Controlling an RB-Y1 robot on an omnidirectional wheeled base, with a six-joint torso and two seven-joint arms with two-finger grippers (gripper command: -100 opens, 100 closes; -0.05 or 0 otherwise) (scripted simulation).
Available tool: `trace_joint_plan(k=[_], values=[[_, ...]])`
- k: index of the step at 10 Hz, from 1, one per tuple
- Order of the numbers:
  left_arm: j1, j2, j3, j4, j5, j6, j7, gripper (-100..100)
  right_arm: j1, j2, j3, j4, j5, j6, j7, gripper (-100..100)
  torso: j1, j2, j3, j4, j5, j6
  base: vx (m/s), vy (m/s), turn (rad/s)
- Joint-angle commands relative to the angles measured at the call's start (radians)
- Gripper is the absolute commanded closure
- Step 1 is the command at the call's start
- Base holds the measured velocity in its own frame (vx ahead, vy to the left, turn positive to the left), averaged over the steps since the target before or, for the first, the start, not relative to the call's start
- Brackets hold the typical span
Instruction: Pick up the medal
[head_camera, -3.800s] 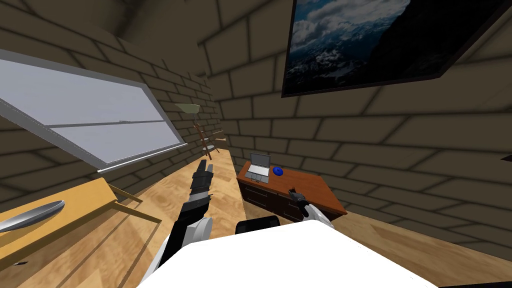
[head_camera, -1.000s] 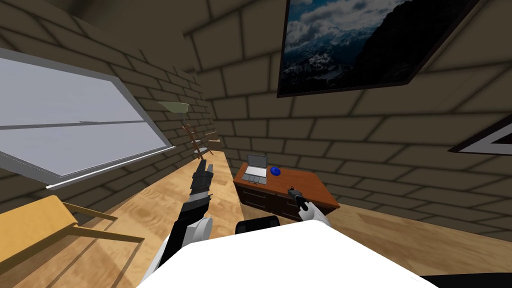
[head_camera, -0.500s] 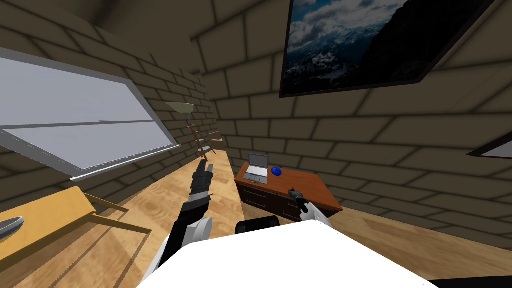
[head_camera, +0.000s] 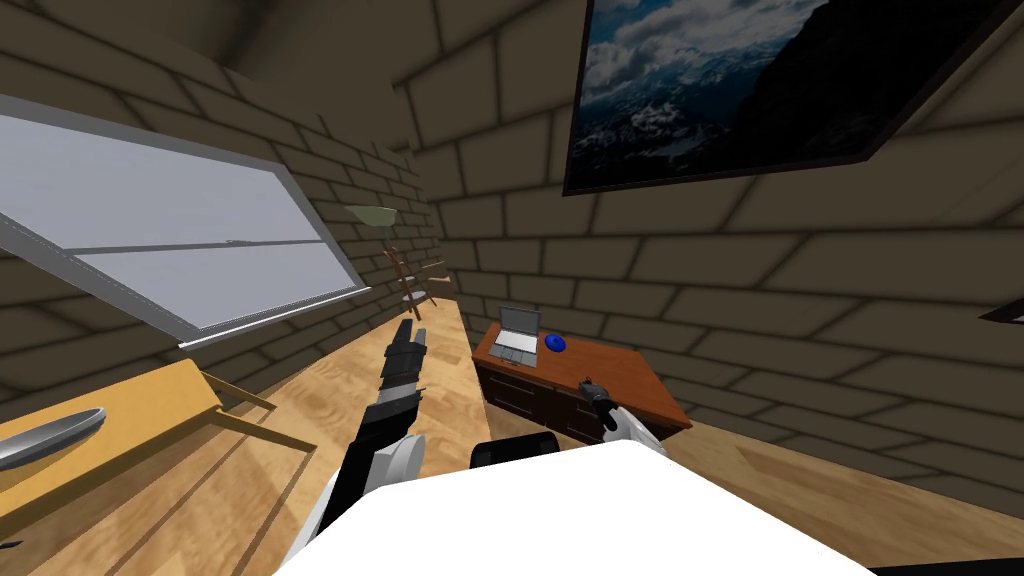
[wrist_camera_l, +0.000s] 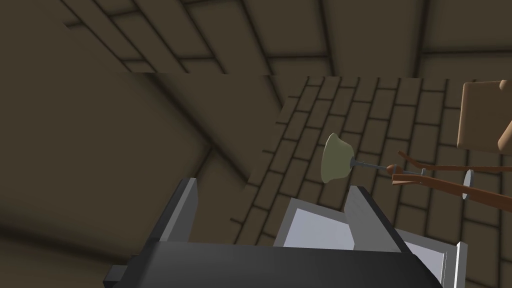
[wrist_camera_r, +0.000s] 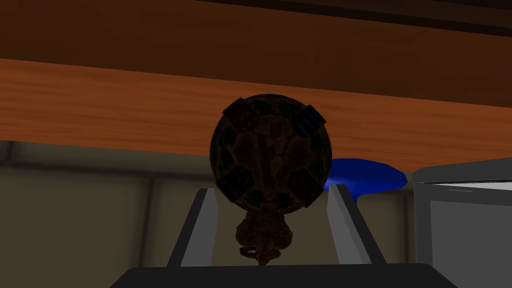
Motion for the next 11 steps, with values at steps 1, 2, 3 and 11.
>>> trace_joint_plan(k=[1,2,3,11], values=[[0.0,0.0,0.0,0.0,0.0,0.0,0.0,0,0.004,0.001,0.002,-0.006,0.014,0.005,-0.037,100,0.0,0.0,0.0,0.0,0.0,0.0,-0.008,-0.006,-0.008],[0.0,0.0,0.0,0.0,0.0,0.0,0.0,0,0.025,0.003,0.007,-0.038,0.061,0.025,-0.072,100,0.0,-0.001,0.0,0.0,0.0,0.001,-0.018,-0.008,0.117],[0.0,0.0,0.0,0.0,0.0,0.0,0.0,0,0.025,0.003,0.007,-0.038,0.076,0.025,-0.101,100,0.0,0.0,0.0,0.0,0.0,0.0,-0.018,-0.013,0.054],[0.0,0.0,0.0,0.0,0.0,0.0,0.0,0,0.088,0.01,0.022,-0.134,0.262,0.086,-0.319,100,-0.001,0.001,0.001,0.001,-0.001,0.0,-0.017,-0.01,0.063]])
